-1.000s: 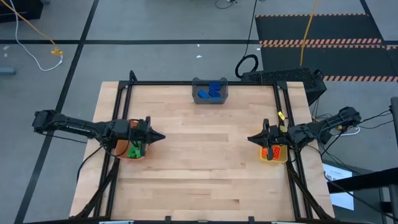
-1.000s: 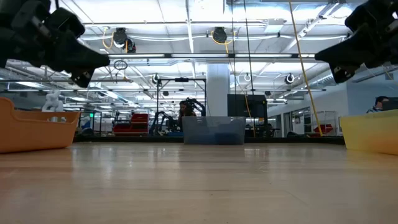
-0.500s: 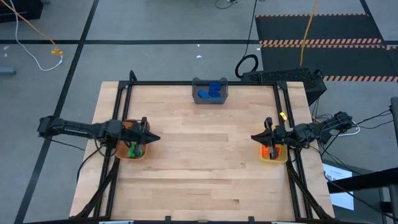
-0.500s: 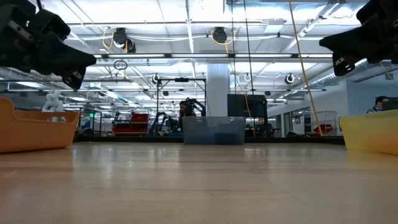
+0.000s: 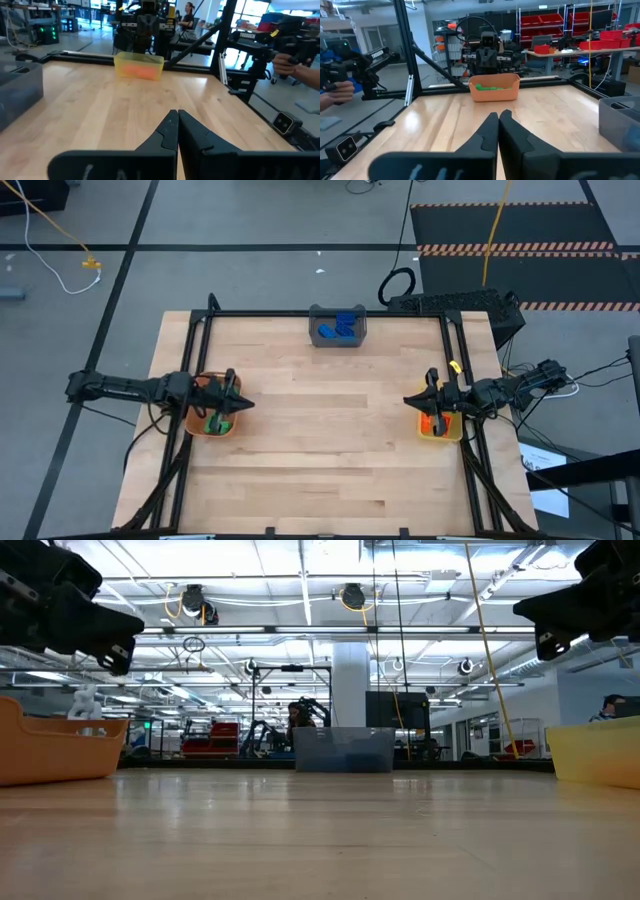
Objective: Sort & place blocks by color
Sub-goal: Return to Home Position
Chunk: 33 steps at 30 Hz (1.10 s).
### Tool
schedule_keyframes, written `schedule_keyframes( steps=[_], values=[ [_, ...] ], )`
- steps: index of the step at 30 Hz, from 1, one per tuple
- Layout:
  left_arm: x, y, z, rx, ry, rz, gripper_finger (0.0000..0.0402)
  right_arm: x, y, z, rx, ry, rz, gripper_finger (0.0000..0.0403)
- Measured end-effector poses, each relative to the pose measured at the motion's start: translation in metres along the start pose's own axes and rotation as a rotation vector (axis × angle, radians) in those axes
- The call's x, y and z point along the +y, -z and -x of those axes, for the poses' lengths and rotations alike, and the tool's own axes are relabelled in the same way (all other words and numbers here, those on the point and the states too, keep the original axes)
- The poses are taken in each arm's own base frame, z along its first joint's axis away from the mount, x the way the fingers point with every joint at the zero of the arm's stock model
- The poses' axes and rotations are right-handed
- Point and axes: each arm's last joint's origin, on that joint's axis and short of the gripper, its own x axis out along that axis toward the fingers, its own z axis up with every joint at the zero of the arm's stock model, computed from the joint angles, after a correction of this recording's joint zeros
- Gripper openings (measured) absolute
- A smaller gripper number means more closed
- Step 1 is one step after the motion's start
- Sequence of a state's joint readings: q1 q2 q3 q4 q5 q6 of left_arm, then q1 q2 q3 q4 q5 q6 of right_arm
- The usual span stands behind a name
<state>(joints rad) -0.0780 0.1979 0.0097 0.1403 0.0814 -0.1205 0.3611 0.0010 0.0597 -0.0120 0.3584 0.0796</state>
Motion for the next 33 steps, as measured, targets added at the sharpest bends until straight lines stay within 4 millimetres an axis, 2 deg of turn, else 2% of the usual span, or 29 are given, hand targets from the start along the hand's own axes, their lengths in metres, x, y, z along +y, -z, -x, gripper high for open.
schedule_keyframes(
  steps=[9, 24, 33],
  values=[
    [0.003, -0.001, 0.007, -0.024, -0.030, -0.032, 0.0002, -0.008, 0.000, -0.002, 0.010, 0.081, 0.044, 0.0000],
    [0.010, -0.001, 0.009, -0.015, -0.044, -0.013, 0.0006, -0.009, -0.001, -0.005, -0.007, -0.082, 0.013, 0.0000],
    [0.011, 0.000, 0.009, -0.014, -0.075, -0.030, 0.0007, -0.010, -0.001, -0.006, -0.008, -0.034, 0.038, 0.0000]
  ],
)
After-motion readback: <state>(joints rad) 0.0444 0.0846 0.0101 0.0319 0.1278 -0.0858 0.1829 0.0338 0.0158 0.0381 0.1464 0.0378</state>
